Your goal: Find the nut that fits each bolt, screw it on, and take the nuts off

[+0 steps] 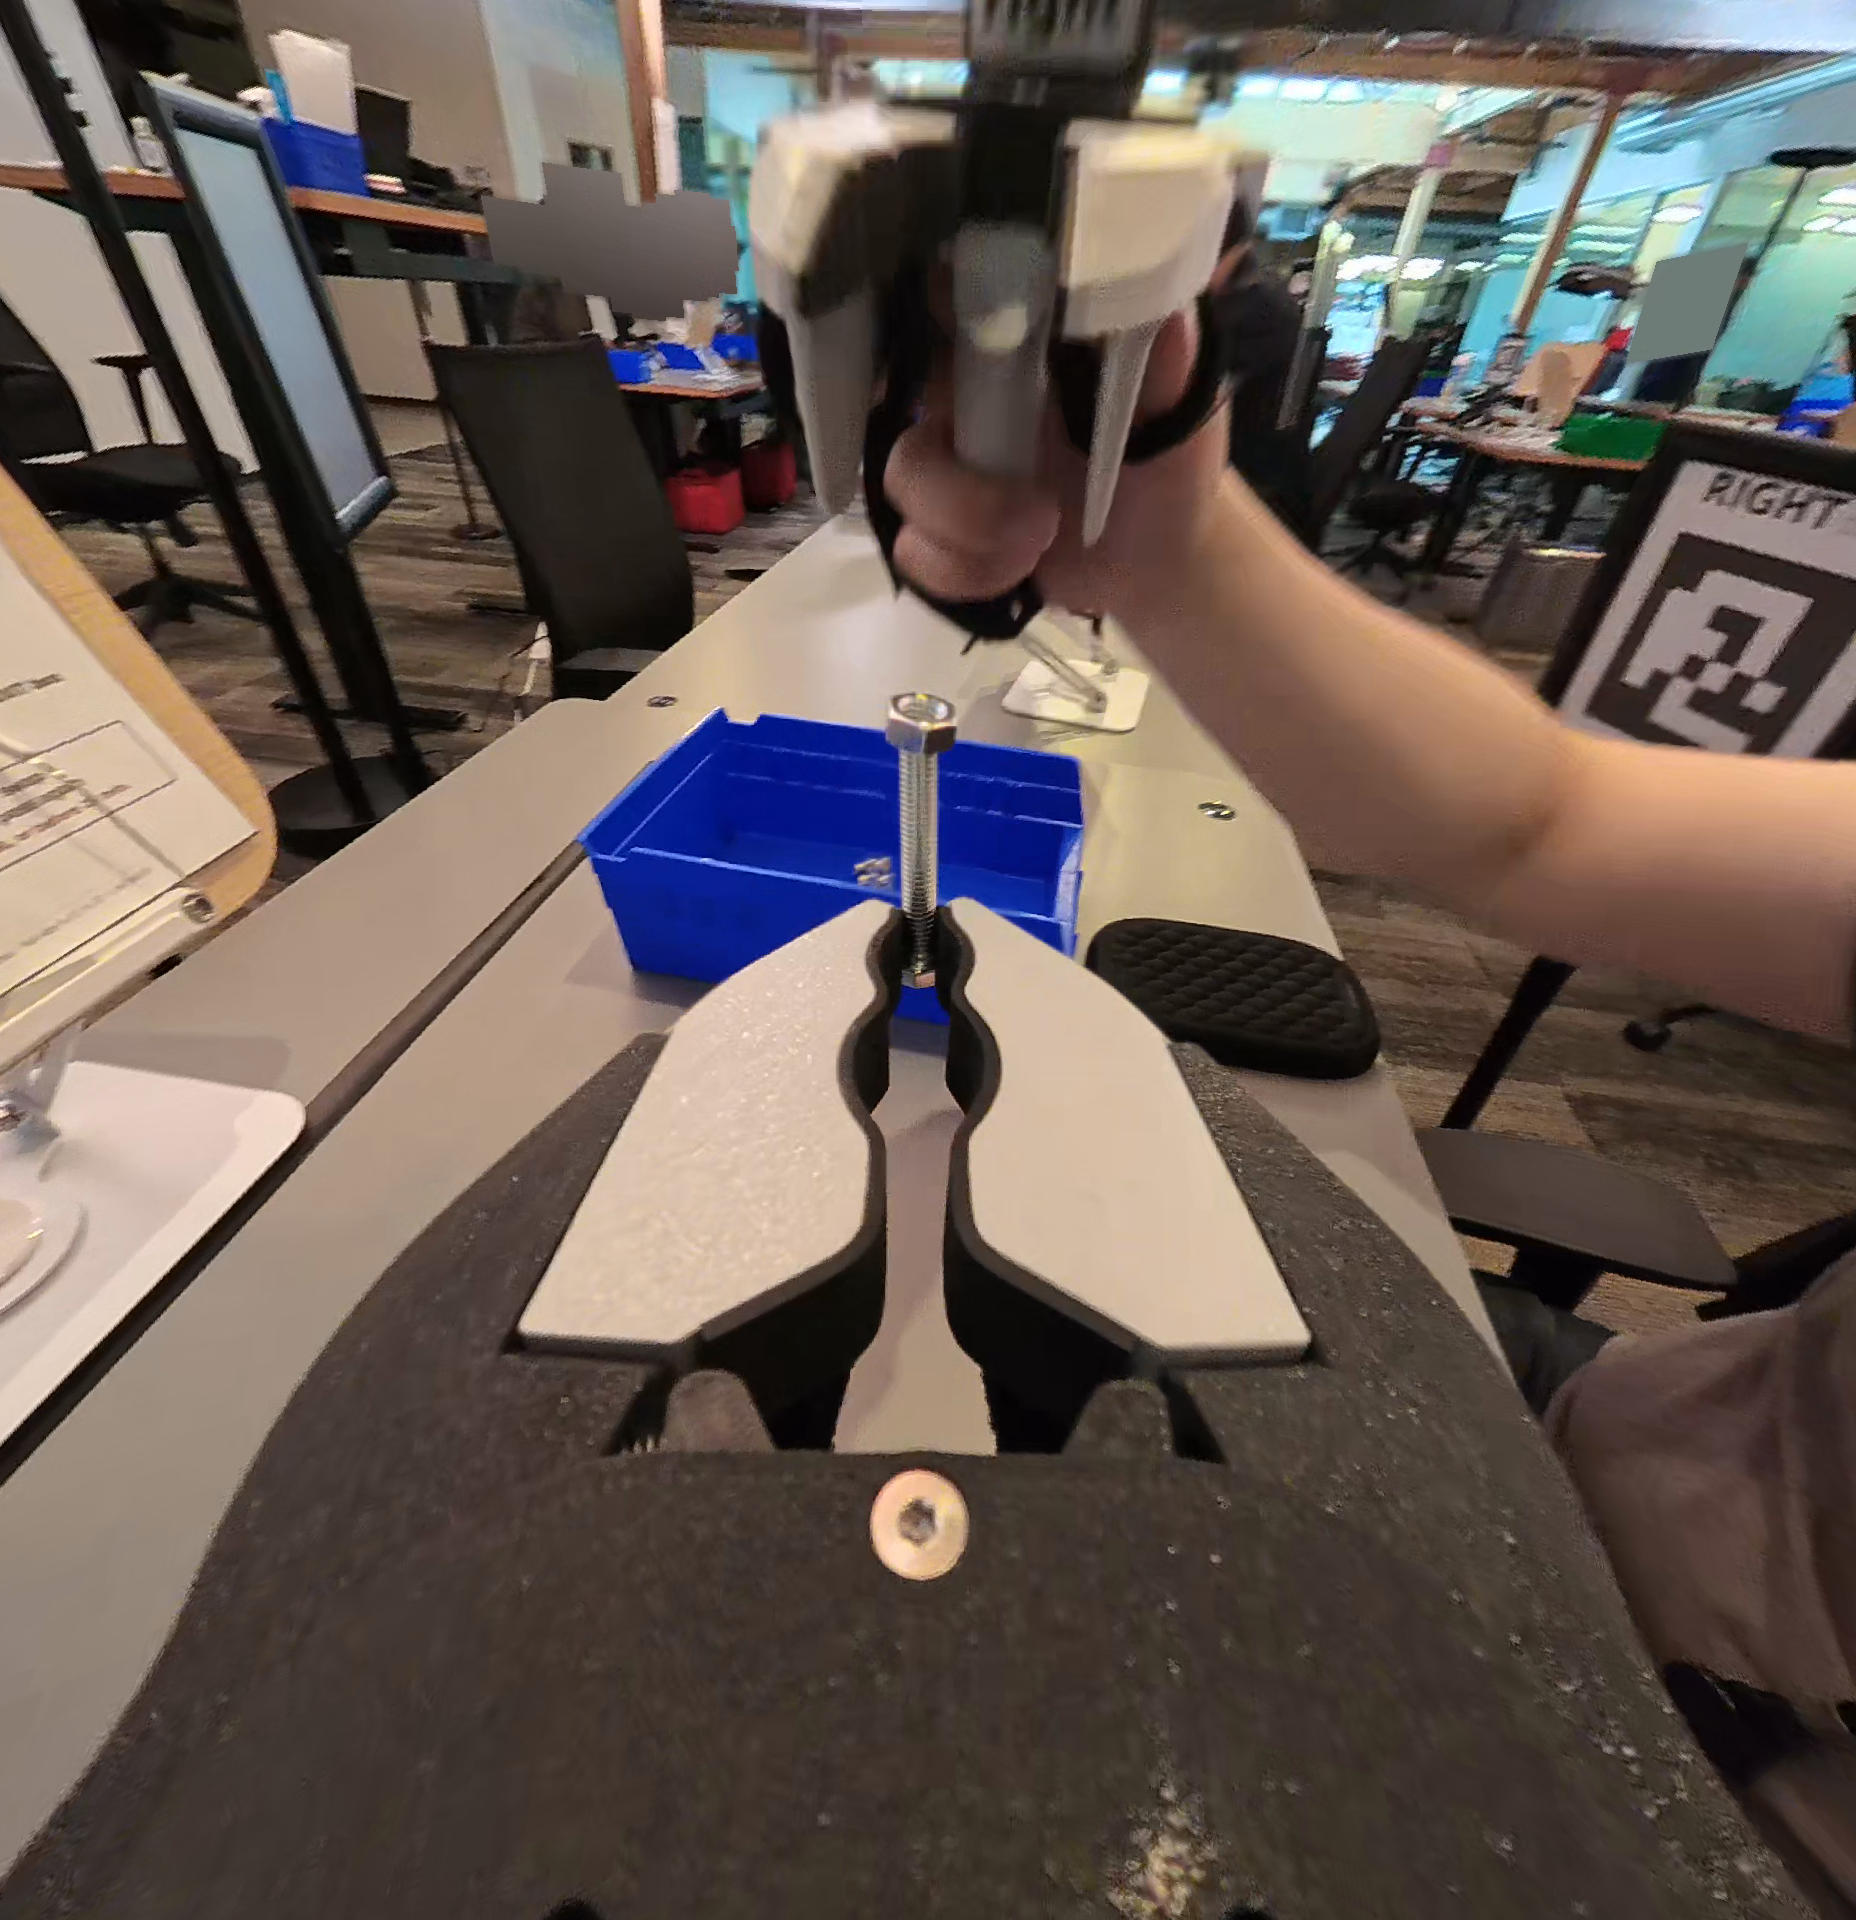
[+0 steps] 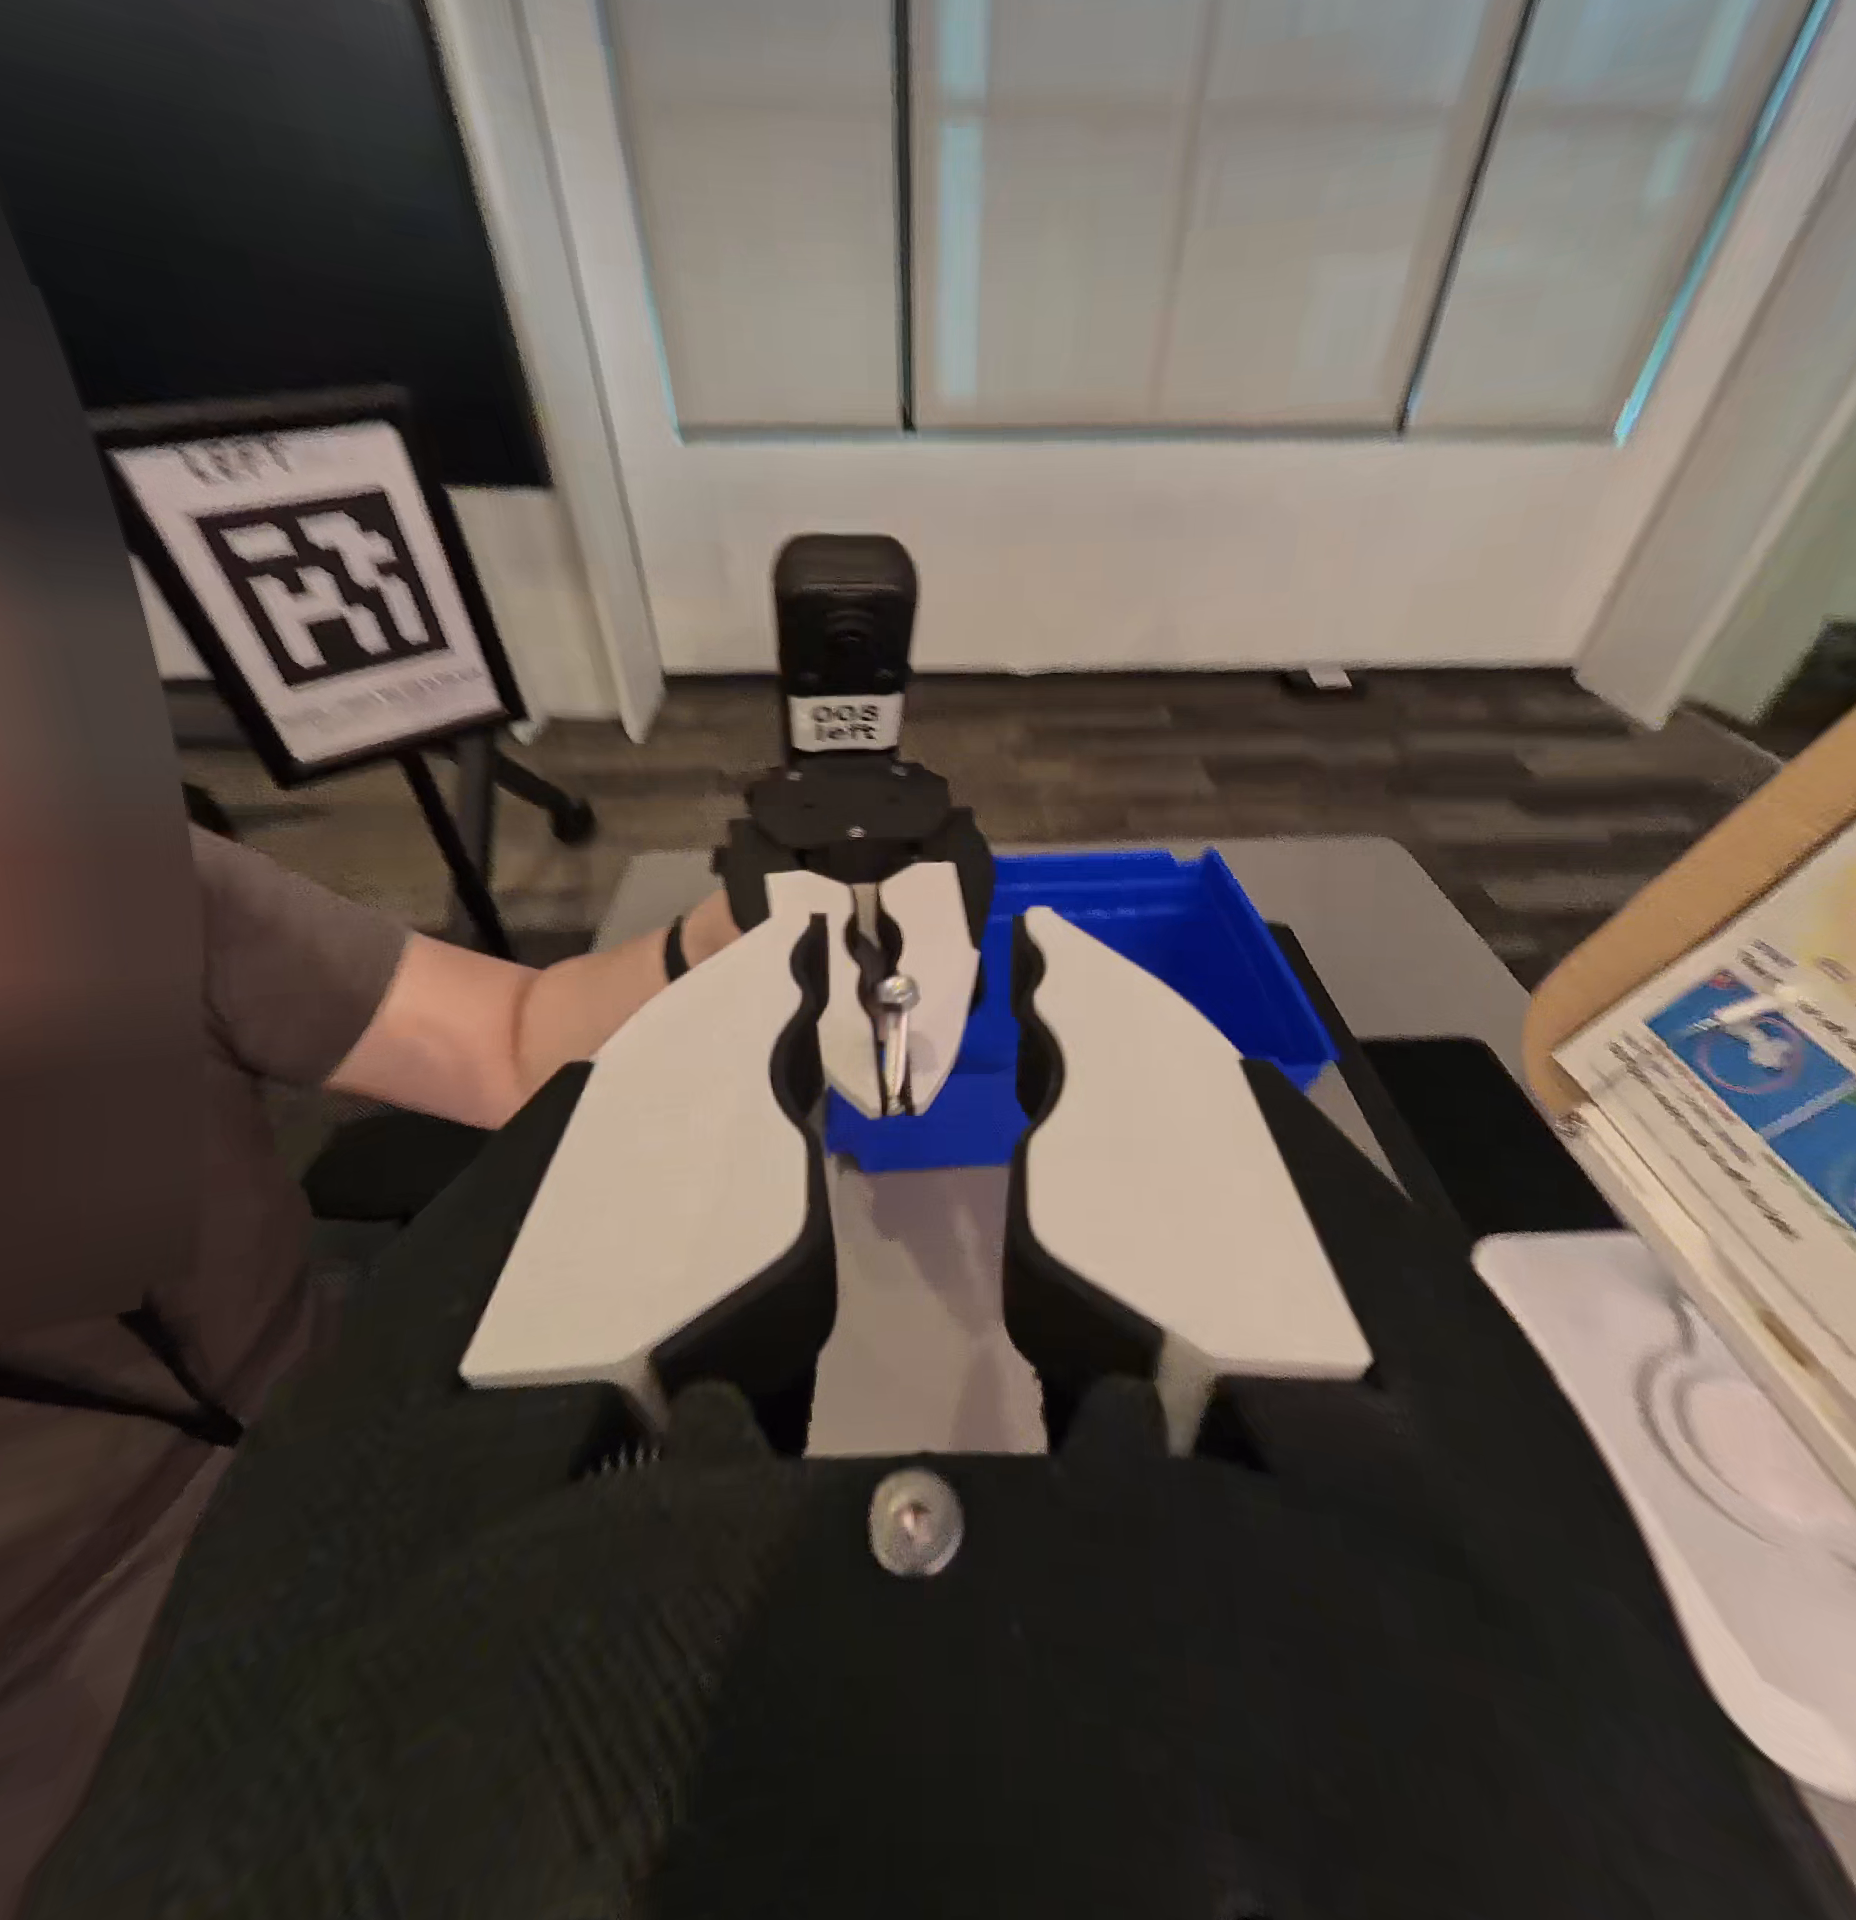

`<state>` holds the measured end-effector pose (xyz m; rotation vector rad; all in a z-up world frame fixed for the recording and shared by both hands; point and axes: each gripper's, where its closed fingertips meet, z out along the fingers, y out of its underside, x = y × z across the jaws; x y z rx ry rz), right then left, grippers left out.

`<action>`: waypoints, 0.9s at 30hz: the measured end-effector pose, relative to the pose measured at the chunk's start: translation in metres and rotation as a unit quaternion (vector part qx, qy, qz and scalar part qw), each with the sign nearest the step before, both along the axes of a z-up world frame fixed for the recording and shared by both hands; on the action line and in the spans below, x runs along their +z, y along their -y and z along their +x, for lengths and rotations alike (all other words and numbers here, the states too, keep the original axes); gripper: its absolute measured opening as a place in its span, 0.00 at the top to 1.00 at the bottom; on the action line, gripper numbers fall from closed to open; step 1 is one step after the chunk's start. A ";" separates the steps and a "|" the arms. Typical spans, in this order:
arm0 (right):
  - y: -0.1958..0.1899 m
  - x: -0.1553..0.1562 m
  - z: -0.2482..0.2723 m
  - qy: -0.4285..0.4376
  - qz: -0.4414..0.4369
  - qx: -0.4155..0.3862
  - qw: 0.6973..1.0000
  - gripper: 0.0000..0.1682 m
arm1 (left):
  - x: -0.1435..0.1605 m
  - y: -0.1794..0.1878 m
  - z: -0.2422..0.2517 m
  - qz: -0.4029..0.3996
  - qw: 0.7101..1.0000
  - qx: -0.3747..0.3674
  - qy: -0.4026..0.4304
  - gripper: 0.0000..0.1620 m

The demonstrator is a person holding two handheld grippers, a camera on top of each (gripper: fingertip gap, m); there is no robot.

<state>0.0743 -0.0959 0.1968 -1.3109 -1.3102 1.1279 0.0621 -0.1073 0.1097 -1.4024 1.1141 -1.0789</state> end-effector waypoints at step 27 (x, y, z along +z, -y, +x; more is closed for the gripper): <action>0.029 -0.061 0.033 -0.067 0.008 0.034 0.997 0.85 | -0.022 0.029 0.053 0.001 0.996 -0.085 0.003 0.97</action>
